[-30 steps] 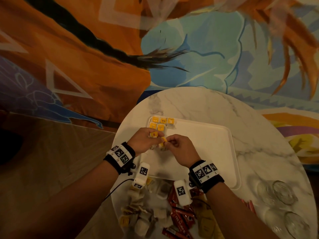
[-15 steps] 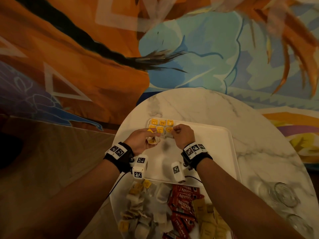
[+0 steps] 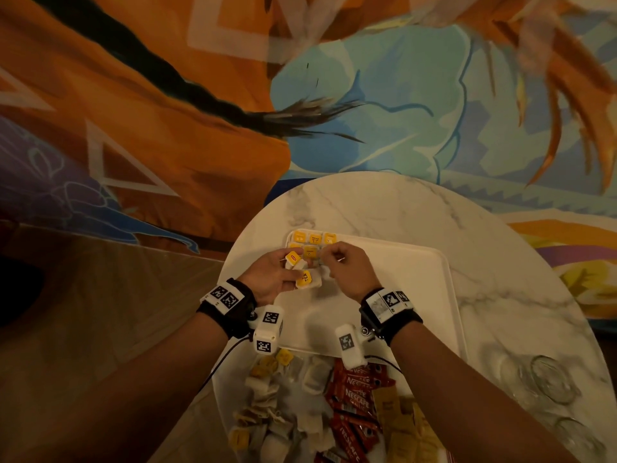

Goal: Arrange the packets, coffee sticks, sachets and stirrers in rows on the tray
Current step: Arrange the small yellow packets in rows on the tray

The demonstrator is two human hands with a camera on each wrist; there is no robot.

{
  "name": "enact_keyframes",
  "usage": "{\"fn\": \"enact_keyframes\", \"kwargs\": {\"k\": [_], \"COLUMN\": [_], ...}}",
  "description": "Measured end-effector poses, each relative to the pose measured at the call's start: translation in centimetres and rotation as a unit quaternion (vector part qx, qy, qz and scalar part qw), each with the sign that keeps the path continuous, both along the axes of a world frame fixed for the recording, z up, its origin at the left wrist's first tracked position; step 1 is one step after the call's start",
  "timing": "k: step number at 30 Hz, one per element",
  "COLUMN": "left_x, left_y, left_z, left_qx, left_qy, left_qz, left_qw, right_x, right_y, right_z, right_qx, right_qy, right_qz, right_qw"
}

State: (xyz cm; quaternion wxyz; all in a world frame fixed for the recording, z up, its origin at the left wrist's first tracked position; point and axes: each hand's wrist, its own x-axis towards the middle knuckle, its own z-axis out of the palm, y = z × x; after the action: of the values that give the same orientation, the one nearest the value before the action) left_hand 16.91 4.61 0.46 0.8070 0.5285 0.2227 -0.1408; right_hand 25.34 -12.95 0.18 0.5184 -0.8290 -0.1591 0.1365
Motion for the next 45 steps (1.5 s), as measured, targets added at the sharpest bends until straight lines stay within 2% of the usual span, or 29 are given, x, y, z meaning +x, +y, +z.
{"fn": "enact_keyframes", "kwargs": {"k": [3, 9, 15, 21, 25, 27, 30, 34, 39, 42, 45], "left_x": [-0.2, -0.4, -0.7, -0.4, 0.2, 0.5, 1.2, 2.6, 3.6, 3.7, 3.8], "left_y": [-0.4, -0.8, -1.3, -2.4, -2.4, -1.9, -1.4, -1.2, -1.4, -1.6, -1.6], "left_z": [0.4, 0.3, -0.1, -0.2, 0.6, 0.5, 0.2, -0.2, -0.9, -0.8, -0.7], "left_qx": [0.011, 0.035, 0.060, 0.118, 0.085, 0.141, 0.280, 0.456, 0.543, 0.555, 0.527], "left_qy": [-0.009, -0.008, -0.020, -0.040, -0.015, -0.006, -0.045, -0.085, -0.043, -0.033, -0.033], "left_qz": [0.011, 0.010, 0.035, 0.104, 0.138, 0.130, 0.090, -0.017, -0.098, -0.114, -0.111], "left_qw": [1.000, 0.999, 0.997, 0.987, 0.987, 0.981, 0.955, 0.886, 0.833, 0.824, 0.842], "right_x": [-1.3, -2.7, -3.5, -4.1, -3.2, -2.4, -1.2, -0.4, 0.1, -0.2, -0.6], "right_y": [-0.2, -0.8, -1.6, -2.2, -2.7, -2.9, -2.6, -1.9, -1.2, -1.0, -1.1], "right_z": [-0.2, -0.7, -0.4, 0.1, 0.1, -0.3, -0.7, -0.8, -1.2, -1.0, -1.0], "right_qx": [0.014, 0.041, 0.013, -0.041, -0.053, -0.063, -0.096, -0.184, -0.272, -0.266, -0.257], "right_qy": [0.034, 0.098, 0.088, 0.038, 0.044, 0.041, 0.038, 0.014, 0.022, 0.022, 0.015], "right_qz": [0.073, 0.067, 0.123, 0.134, 0.063, 0.027, -0.006, -0.012, -0.009, -0.023, -0.036], "right_qw": [0.997, 0.992, 0.988, 0.989, 0.996, 0.997, 0.995, 0.983, 0.962, 0.964, 0.966]}}
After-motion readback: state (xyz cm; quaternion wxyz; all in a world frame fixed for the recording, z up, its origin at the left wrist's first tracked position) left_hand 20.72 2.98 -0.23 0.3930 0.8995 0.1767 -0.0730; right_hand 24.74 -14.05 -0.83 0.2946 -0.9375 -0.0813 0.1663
